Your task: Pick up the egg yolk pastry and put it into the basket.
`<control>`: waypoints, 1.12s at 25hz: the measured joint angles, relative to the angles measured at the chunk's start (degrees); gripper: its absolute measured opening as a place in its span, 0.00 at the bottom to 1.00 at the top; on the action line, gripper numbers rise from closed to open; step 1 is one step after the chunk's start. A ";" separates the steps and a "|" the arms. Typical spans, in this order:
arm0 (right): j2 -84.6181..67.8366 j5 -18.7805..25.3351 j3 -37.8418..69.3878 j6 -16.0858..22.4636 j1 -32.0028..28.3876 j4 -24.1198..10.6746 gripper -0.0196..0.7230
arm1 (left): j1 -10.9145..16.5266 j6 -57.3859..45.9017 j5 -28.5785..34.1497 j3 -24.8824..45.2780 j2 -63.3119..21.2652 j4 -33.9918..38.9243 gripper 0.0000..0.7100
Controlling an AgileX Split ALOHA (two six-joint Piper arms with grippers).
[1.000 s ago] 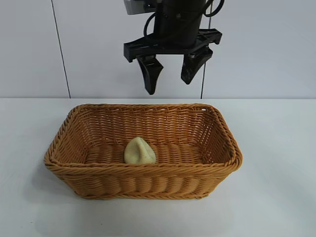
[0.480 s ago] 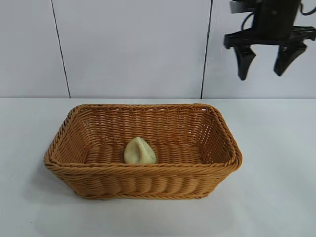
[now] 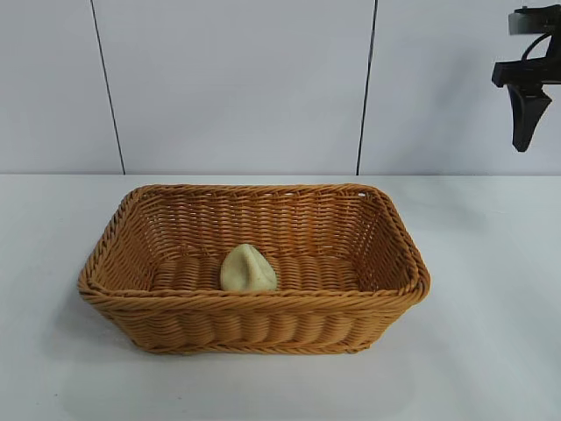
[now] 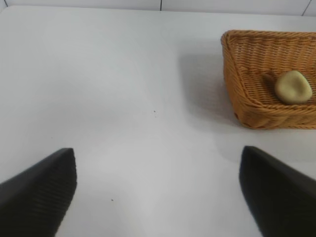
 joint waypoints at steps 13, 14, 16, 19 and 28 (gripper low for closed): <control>-11.05 -0.06 14.32 -2.73 0.00 1.46 0.74 | 0.00 0.00 0.00 0.00 0.00 0.00 0.97; -12.80 -0.06 17.24 -2.79 0.00 1.46 0.74 | 0.00 0.00 0.00 0.00 0.00 0.00 0.97; -16.42 -0.06 23.00 -2.91 0.00 1.53 0.74 | 0.00 0.00 0.00 0.00 0.00 0.00 0.97; -22.94 0.00 32.34 -3.16 0.00 1.77 0.74 | 0.00 0.00 0.00 0.00 0.00 0.00 0.97; -49.08 0.00 57.61 -5.73 0.00 2.02 0.74 | 0.00 0.00 0.00 0.00 0.00 0.00 0.97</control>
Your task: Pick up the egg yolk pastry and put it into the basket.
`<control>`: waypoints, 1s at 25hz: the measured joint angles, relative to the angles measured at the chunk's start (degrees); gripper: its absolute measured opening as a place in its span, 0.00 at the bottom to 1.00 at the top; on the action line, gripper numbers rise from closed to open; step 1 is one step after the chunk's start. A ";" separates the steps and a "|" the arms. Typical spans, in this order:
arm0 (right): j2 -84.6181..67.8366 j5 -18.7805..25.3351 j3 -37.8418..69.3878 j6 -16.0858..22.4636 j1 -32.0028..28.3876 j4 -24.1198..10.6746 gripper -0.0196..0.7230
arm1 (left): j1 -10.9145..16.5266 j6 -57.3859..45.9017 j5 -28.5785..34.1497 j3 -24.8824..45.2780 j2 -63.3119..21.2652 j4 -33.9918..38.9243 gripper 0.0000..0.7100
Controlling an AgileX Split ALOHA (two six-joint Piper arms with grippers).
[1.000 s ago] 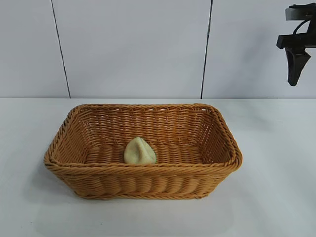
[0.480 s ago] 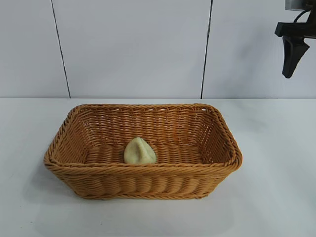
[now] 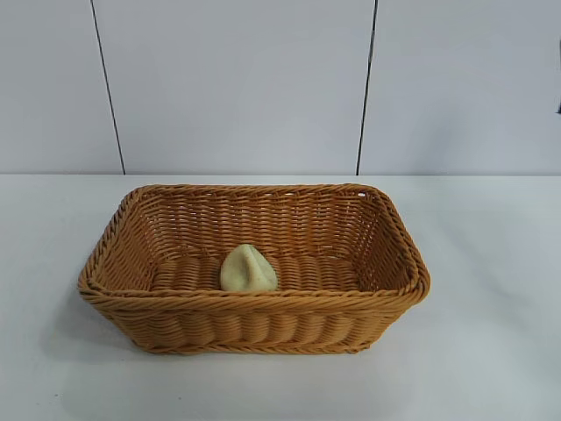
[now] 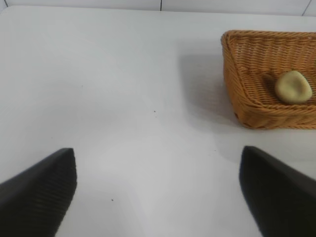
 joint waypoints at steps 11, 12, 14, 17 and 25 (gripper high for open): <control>-35.04 -9.20 14.35 -0.44 0.00 0.00 0.74 | 0.00 0.00 0.00 0.00 0.00 0.00 0.97; -37.68 -9.33 15.21 -0.44 0.00 0.00 0.74 | 0.00 0.00 0.00 0.00 0.00 0.00 0.97; -42.05 -10.25 15.94 -0.44 0.00 0.06 0.74 | 0.00 0.00 0.00 0.00 0.00 0.00 0.97; -46.94 -10.58 15.94 -0.44 0.00 0.18 0.74 | 0.00 0.00 0.00 0.00 0.00 0.00 0.97; -54.23 -10.63 16.15 -0.44 0.00 0.23 0.74 | 0.00 0.00 0.00 0.00 0.00 0.00 0.97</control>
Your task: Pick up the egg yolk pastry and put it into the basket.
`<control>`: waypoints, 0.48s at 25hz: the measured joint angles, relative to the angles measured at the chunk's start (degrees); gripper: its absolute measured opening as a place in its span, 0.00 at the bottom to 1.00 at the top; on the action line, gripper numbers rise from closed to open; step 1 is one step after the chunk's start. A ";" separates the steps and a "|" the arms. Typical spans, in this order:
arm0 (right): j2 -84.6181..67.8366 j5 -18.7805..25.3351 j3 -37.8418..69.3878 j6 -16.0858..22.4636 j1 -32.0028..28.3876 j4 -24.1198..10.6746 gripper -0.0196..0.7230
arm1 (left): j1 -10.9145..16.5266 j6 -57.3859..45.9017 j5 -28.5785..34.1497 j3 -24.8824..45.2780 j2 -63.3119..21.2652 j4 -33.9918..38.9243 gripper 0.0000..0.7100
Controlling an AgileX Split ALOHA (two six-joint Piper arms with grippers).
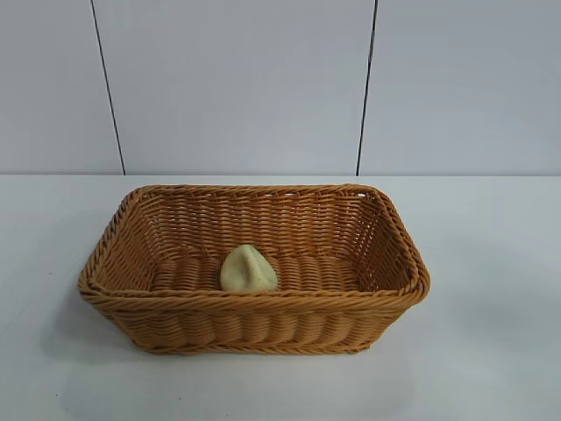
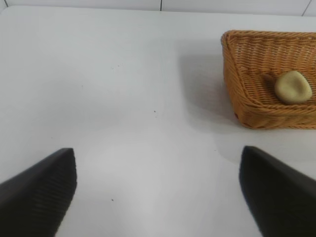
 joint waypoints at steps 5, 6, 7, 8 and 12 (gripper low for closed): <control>-6.37 0.00 0.11 0.00 0.00 0.00 0.74 | 0.00 0.00 0.00 0.00 0.00 0.00 0.97; -8.15 0.00 0.17 0.00 0.00 0.00 0.74 | 0.00 0.00 0.00 0.00 0.00 0.00 0.97; -10.06 0.00 0.17 0.00 0.00 0.00 0.74 | 0.00 0.00 0.00 0.00 0.00 0.00 0.97; -12.01 0.00 0.17 0.00 0.00 0.00 0.74 | 0.00 0.00 0.00 0.00 0.00 0.00 0.97; -14.18 0.15 0.17 0.00 0.60 0.15 0.74 | 0.00 0.00 0.00 0.00 0.00 0.00 0.97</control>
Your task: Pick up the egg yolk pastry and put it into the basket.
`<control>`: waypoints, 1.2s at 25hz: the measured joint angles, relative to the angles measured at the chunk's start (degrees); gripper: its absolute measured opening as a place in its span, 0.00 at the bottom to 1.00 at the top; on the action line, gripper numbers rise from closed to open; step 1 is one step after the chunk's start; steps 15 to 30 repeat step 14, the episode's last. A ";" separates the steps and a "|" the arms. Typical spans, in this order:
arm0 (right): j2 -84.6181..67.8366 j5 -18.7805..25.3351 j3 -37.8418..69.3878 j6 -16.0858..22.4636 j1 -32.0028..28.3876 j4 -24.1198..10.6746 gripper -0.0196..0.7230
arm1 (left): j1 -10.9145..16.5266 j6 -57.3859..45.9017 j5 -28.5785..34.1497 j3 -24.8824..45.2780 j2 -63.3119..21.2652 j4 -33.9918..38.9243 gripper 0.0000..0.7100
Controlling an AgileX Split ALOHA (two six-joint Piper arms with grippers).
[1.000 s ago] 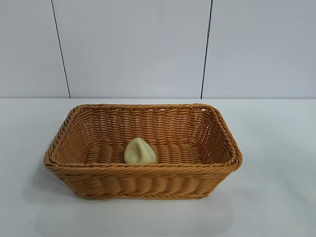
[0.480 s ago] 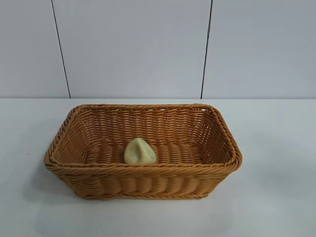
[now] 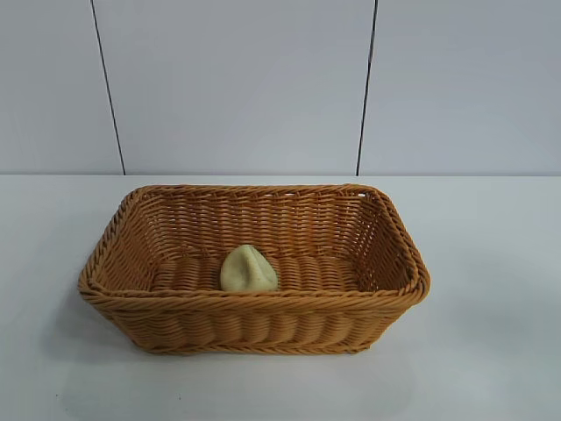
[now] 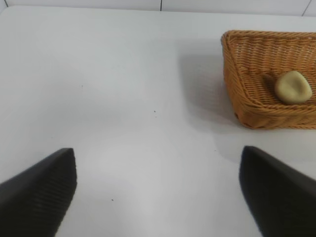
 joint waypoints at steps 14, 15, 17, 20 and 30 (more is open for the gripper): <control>-0.17 -0.06 0.00 0.00 2.35 0.46 0.74 | 0.00 0.00 0.00 0.00 0.00 0.00 0.97; -0.17 -0.06 0.00 0.00 2.35 0.46 0.74 | 0.00 0.00 0.00 0.00 0.00 0.00 0.97; -0.17 -0.06 0.00 0.00 2.35 0.46 0.74 | 0.00 0.00 0.00 0.00 0.00 0.00 0.97; -0.17 -0.06 0.00 0.00 2.35 0.46 0.74 | 0.00 0.00 0.00 0.00 0.00 0.00 0.97; -0.17 -0.06 0.00 0.00 2.35 0.46 0.74 | 0.00 0.00 0.00 0.00 0.00 0.00 0.97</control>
